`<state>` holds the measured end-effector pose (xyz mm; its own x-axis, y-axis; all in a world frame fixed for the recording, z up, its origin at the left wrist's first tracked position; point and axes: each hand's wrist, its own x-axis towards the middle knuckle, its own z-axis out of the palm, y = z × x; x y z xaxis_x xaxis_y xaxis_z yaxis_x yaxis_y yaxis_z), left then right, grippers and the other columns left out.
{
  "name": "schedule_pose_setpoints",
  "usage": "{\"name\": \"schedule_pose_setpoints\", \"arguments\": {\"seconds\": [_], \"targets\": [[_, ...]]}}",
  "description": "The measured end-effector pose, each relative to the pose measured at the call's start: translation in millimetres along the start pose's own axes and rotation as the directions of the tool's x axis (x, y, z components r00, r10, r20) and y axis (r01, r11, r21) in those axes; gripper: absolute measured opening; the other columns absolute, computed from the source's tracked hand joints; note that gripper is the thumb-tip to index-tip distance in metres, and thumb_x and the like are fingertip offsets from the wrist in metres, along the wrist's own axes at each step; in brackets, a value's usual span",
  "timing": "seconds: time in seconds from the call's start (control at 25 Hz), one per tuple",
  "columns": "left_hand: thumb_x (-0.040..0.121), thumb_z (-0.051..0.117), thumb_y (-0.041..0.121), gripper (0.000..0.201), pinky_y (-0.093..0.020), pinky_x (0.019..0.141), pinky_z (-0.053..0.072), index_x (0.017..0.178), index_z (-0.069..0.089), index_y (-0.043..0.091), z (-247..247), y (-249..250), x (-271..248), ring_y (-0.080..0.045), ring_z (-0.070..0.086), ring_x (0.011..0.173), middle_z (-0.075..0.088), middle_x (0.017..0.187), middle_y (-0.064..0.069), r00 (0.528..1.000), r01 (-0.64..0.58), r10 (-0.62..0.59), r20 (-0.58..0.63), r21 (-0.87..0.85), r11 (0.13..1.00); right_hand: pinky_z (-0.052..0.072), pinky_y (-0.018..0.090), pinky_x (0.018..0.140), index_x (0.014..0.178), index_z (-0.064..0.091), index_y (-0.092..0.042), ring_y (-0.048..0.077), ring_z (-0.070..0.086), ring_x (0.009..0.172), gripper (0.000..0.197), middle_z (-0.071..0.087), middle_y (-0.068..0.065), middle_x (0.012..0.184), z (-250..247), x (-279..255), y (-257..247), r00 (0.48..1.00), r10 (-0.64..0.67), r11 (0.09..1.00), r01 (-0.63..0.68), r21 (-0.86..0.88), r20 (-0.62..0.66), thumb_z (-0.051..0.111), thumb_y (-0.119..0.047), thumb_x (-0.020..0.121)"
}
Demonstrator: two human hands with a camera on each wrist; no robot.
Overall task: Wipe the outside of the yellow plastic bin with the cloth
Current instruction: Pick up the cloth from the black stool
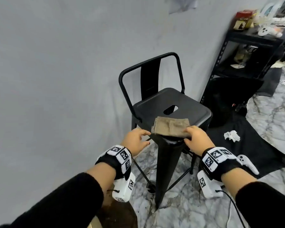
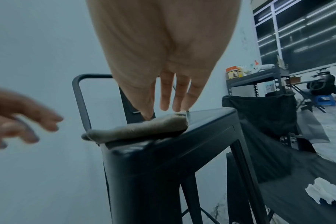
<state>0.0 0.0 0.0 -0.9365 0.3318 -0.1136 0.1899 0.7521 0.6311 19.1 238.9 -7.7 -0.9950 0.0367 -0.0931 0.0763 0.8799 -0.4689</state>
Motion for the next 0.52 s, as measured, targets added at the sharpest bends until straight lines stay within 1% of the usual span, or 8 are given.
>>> {"name": "schedule_pose_setpoints", "arguments": {"seconds": [0.08,0.16,0.2,0.24,0.32,0.36,0.4,0.52], "targets": [[0.079,0.067,0.019,0.037,-0.032,0.093,0.044,0.115,0.06,0.02,9.4,4.8,21.0,-0.021,0.055,0.102,0.057,0.117,-0.005,0.999,-0.029,0.029,-0.04,-0.01,1.0,0.042,0.039,0.096,0.11,0.056,-0.008,0.031,0.046,0.115,0.029,0.053,0.012,0.117,5.2,13.3,9.1,0.999,-0.019,0.995,0.024,-0.101,0.049,0.055,-0.009,0.08],[0.077,0.069,0.019,0.044,-0.032,0.097,0.042,0.12,0.057,0.02,19.7,6.6,39.0,-0.02,0.053,0.108,0.054,0.12,-0.004,0.998,-0.048,0.048,-0.036,0.006,0.999,0.043,0.04,0.096,0.113,0.056,-0.011,0.03,0.044,0.115,0.034,0.051,0.01,0.116,6.4,20.1,14.6,0.996,-0.023,0.99,0.035,-0.134,0.09,0.054,-0.007,0.079],[0.076,0.069,0.019,0.047,-0.031,0.099,0.041,0.121,0.057,0.02,27.3,4.4,46.3,-0.02,0.053,0.109,0.053,0.121,-0.003,0.998,-0.054,0.054,-0.014,0.011,0.998,0.043,0.04,0.096,0.114,0.056,-0.012,0.03,0.044,0.115,0.036,0.051,0.01,0.116,9.3,23.7,18.0,0.994,-0.038,0.988,0.052,-0.146,0.098,0.054,-0.005,0.079],[0.075,0.07,0.018,0.047,-0.029,0.098,0.04,0.121,0.057,0.019,34.7,2.5,50.5,-0.019,0.052,0.109,0.053,0.121,-0.003,0.998,-0.058,0.058,0.006,0.013,0.998,0.043,0.041,0.096,0.114,0.057,-0.013,0.029,0.044,0.114,0.037,0.051,0.009,0.115,11.6,23.8,19.6,0.994,-0.058,0.986,0.072,-0.154,0.094,0.053,-0.002,0.078],[0.074,0.071,0.012,0.045,-0.016,0.091,0.036,0.118,0.059,0.016,44.0,-0.4,57.9,-0.015,0.052,0.104,0.052,0.118,-0.003,0.998,-0.069,0.069,-0.009,0.001,0.998,0.045,0.041,0.091,0.111,0.059,-0.012,0.03,0.046,0.111,0.038,0.052,0.01,0.111,13.7,24.2,22.1,0.996,-0.082,0.984,0.087,-0.157,0.04,0.052,0.002,0.077],[0.073,0.071,0.008,0.043,-0.01,0.084,0.033,0.115,0.061,0.014,48.2,-0.7,61.8,-0.012,0.05,0.1,0.051,0.115,-0.003,0.997,-0.065,0.064,-0.039,-0.028,0.997,0.046,0.041,0.089,0.109,0.06,-0.011,0.03,0.047,0.108,0.037,0.053,0.01,0.109,16.7,24.4,23.2,0.996,-0.09,0.986,0.089,-0.143,0.0,0.051,0.004,0.076],[0.072,0.071,0.005,0.041,-0.007,0.079,0.03,0.112,0.063,0.012,51.6,-1.0,64.1,-0.011,0.047,0.096,0.05,0.11,-0.002,0.995,-0.053,0.048,-0.082,-0.07,0.996,0.046,0.041,0.087,0.108,0.06,-0.01,0.03,0.047,0.107,0.037,0.053,0.01,0.108,19.9,23.1,22.9,0.996,-0.085,0.988,0.079,-0.133,-0.038,0.051,0.005,0.076],[0.071,0.067,-0.001,0.033,-0.006,0.077,0.03,0.102,0.068,0.011,59.6,-2.9,68.3,-0.009,0.047,0.09,0.048,0.1,0.004,0.983,-0.041,0.015,-0.184,-0.139,0.989,0.048,0.041,0.083,0.107,0.062,-0.007,0.031,0.049,0.105,0.034,0.055,0.011,0.105,30.0,21.4,23.7,0.989,-0.068,0.99,0.052,-0.128,-0.128,0.05,0.005,0.077]]}}
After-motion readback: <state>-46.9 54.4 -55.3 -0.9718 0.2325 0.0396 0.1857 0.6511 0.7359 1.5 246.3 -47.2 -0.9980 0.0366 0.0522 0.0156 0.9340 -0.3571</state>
